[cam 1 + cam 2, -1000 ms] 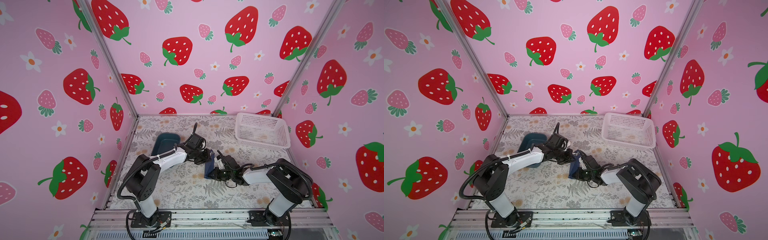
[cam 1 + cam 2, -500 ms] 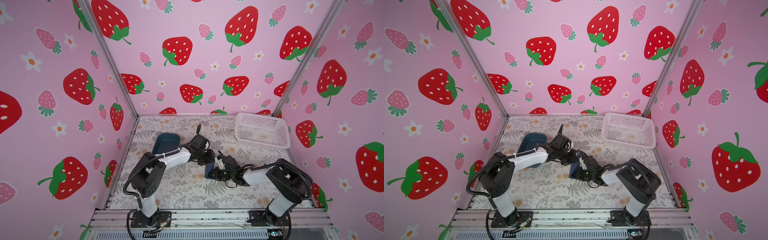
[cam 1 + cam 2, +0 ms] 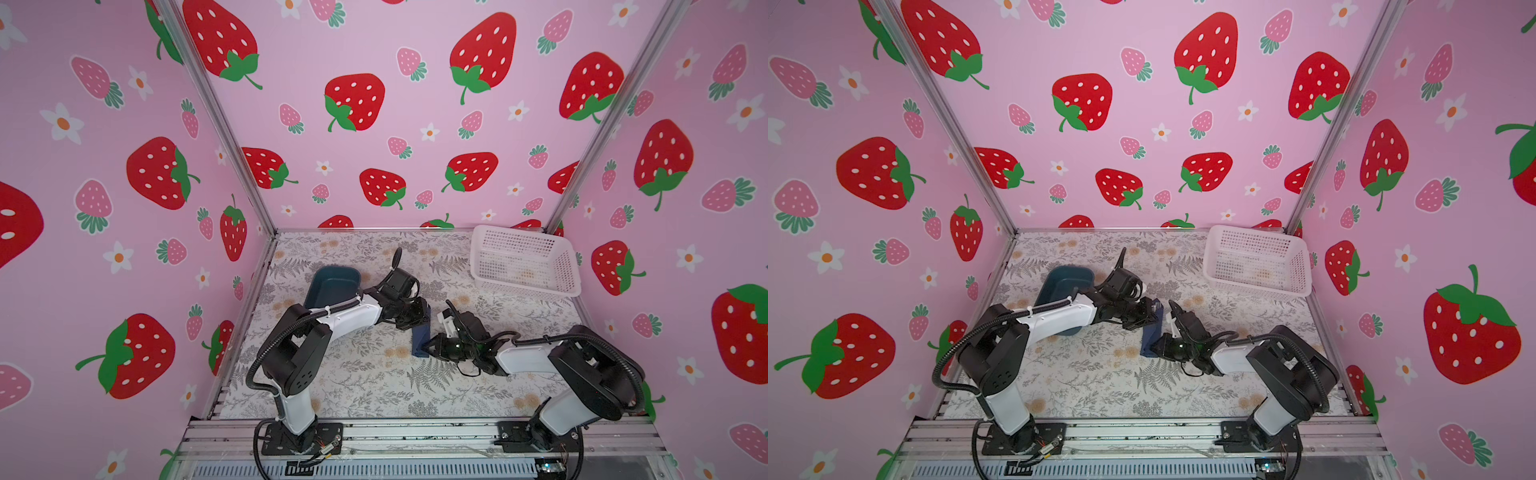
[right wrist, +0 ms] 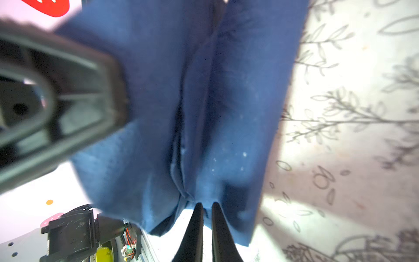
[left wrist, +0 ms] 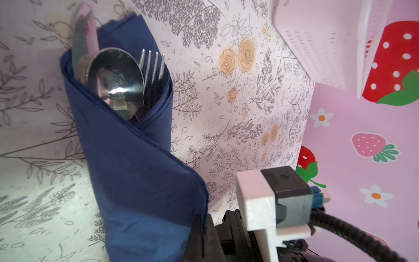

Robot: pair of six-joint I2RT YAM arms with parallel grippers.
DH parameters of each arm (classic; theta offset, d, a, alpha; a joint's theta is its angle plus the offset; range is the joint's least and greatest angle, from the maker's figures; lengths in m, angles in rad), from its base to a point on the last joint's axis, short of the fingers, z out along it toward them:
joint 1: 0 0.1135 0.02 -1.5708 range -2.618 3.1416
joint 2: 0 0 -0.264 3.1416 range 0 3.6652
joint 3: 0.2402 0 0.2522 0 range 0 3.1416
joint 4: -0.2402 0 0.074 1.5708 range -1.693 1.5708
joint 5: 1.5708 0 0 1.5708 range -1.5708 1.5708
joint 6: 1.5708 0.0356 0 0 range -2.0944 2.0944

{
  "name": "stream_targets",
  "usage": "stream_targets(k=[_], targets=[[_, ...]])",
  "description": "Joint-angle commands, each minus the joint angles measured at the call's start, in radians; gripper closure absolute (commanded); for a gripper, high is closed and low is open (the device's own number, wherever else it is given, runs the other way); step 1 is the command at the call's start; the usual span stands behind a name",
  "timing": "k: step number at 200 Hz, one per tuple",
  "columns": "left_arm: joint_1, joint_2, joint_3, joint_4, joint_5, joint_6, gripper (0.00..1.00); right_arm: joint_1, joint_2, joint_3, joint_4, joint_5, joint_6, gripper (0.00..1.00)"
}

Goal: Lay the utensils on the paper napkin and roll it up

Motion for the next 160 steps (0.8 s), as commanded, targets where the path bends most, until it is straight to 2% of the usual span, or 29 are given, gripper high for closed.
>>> stream_targets(k=[1,48,160], targets=[[-0.004,0.007,0.018,0.005,-0.010,-0.006,1.00,-0.004,0.010,-0.010,-0.003,0.009,0.007,0.87],[-0.008,0.017,0.029,0.013,-0.004,-0.019,1.00,-0.005,0.089,-0.007,0.011,-0.016,0.004,0.88],[-0.043,0.089,0.078,0.077,0.035,-0.080,1.00,-0.009,0.101,-0.018,0.005,-0.014,-0.009,0.88]])
